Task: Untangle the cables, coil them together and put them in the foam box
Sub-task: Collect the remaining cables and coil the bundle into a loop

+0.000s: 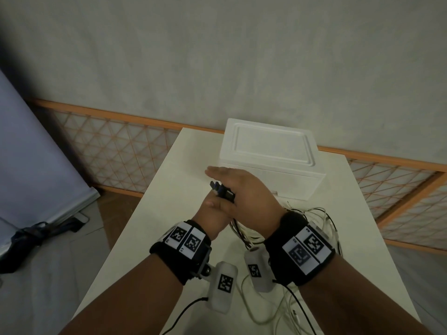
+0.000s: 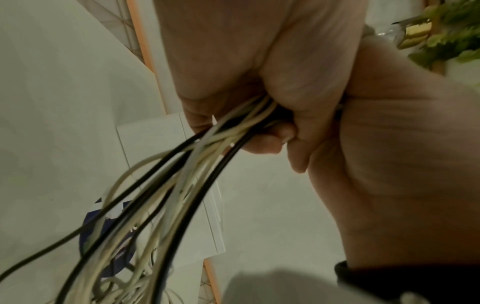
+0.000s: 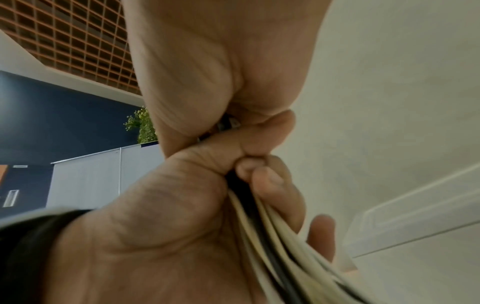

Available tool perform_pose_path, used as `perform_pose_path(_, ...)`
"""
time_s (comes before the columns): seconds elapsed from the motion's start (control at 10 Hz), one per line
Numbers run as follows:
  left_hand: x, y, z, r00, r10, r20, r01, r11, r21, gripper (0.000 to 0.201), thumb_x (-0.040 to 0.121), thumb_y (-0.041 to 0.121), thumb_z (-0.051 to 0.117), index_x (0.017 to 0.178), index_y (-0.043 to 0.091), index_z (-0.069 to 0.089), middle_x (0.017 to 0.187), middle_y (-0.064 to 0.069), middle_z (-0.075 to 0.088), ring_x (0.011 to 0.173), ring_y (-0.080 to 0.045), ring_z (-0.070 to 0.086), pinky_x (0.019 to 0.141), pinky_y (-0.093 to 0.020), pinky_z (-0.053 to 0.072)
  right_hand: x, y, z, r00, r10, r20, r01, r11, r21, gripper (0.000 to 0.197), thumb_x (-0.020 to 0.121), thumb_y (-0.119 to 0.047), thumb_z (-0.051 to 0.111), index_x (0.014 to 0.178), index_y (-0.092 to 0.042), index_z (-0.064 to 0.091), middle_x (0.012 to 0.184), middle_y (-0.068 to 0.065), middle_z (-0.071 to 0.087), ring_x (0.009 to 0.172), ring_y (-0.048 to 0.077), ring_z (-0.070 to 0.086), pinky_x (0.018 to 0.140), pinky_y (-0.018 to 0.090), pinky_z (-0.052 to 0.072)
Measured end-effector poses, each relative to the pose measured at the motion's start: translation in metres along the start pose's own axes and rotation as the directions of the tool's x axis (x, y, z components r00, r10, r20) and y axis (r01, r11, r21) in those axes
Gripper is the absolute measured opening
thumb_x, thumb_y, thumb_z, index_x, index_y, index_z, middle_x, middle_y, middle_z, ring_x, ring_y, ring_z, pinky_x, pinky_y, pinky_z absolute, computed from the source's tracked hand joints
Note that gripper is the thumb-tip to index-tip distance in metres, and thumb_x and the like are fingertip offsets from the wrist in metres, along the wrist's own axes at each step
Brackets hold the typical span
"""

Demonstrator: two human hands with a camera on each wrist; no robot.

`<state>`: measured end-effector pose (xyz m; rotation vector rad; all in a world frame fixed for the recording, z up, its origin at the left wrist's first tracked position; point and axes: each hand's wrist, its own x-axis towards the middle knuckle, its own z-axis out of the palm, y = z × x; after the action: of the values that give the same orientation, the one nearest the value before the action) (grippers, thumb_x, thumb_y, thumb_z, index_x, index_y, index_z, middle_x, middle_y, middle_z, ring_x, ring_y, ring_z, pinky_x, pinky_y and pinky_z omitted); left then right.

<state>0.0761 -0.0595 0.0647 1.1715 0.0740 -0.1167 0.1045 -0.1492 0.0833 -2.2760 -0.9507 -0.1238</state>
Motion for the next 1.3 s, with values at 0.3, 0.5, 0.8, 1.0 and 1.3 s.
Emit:
perform_pose_path(0.3, -0.005, 0.0, -0.001, 0.997, -0.07, -0.036, 0.069, 0.997, -0.026, 0.025, 0.099, -0.006, 0.034, 0.088, 0.011, 0.049, 0.072, 0.005, 0.059, 0.055, 0.004, 0.059, 0.049, -0.007, 0.045, 0.0, 0.007, 0.001, 0.999, -0.025, -0.044, 0.018, 0.986, -0.166, 0.049, 0.085, -0.047, 0.061, 0.121, -0.015, 0.065, 0.123, 0.005, 0.065, 0.134, 0.018, 0.043, 0.116, 0.044, 0.025)
perform_pose_path(0.5, 0.0, 0.003, 0.011, 0.992, 0.041, -0.121, -0.02, 0.985, 0.169, 0.036, 0.1, -0.006, 0.023, 0.077, 0.015, 0.043, 0.076, -0.002, 0.044, 0.046, 0.009, 0.055, 0.05, -0.008, 0.044, 0.006, 0.002, -0.003, 0.998, -0.055, -0.032, 0.053, 0.996, -0.065, 0.043, 0.081, -0.024, 0.063, 0.125, -0.022, 0.062, 0.118, 0.0, 0.066, 0.104, 0.019, 0.061, 0.097, 0.032, 0.042)
perform_pose_path(0.8, -0.007, 0.002, -0.004, 0.986, -0.167, -0.013, 0.166, 0.96, 0.226, 0.038, 0.101, -0.001, 0.037, 0.086, 0.033, 0.042, 0.09, 0.012, 0.049, 0.079, 0.001, 0.054, 0.071, -0.014, 0.05, 0.009, 0.002, 0.003, 0.99, -0.06, -0.128, 0.063, 0.998, 0.019, 0.017, 0.08, -0.01, 0.067, 0.097, -0.011, 0.065, 0.086, -0.011, 0.057, 0.081, 0.004, 0.049, 0.075, 0.011, 0.036)
perform_pose_path(1.0, -0.007, 0.004, 0.001, 0.994, -0.101, 0.049, 0.076, 0.926, 0.371, 0.031, 0.092, 0.046, 0.034, 0.105, 0.027, 0.054, 0.114, -0.016, 0.064, 0.107, -0.028, 0.062, 0.095, -0.047, 0.05, 0.007, -0.004, 0.009, 0.992, -0.01, -0.123, -0.005, 0.993, -0.121, 0.035, 0.097, -0.031, 0.048, 0.125, -0.015, 0.062, 0.121, 0.004, 0.067, 0.115, 0.018, 0.059, 0.099, 0.015, 0.031)
perform_pose_path(1.3, -0.006, -0.011, -0.018, 0.997, 0.043, 0.065, -0.066, 0.915, 0.399, 0.018, 0.096, -0.002, 0.049, 0.104, 0.014, 0.049, 0.089, 0.007, 0.054, 0.083, -0.002, 0.053, 0.073, -0.013, 0.047, -0.001, 0.012, 0.001, 0.983, -0.129, 0.126, 0.139, 0.988, -0.066, 0.055, 0.087, -0.042, 0.059, 0.137, -0.022, 0.05, 0.152, 0.009, 0.034, 0.143, 0.03, 0.026, 0.113, 0.049, 0.027)
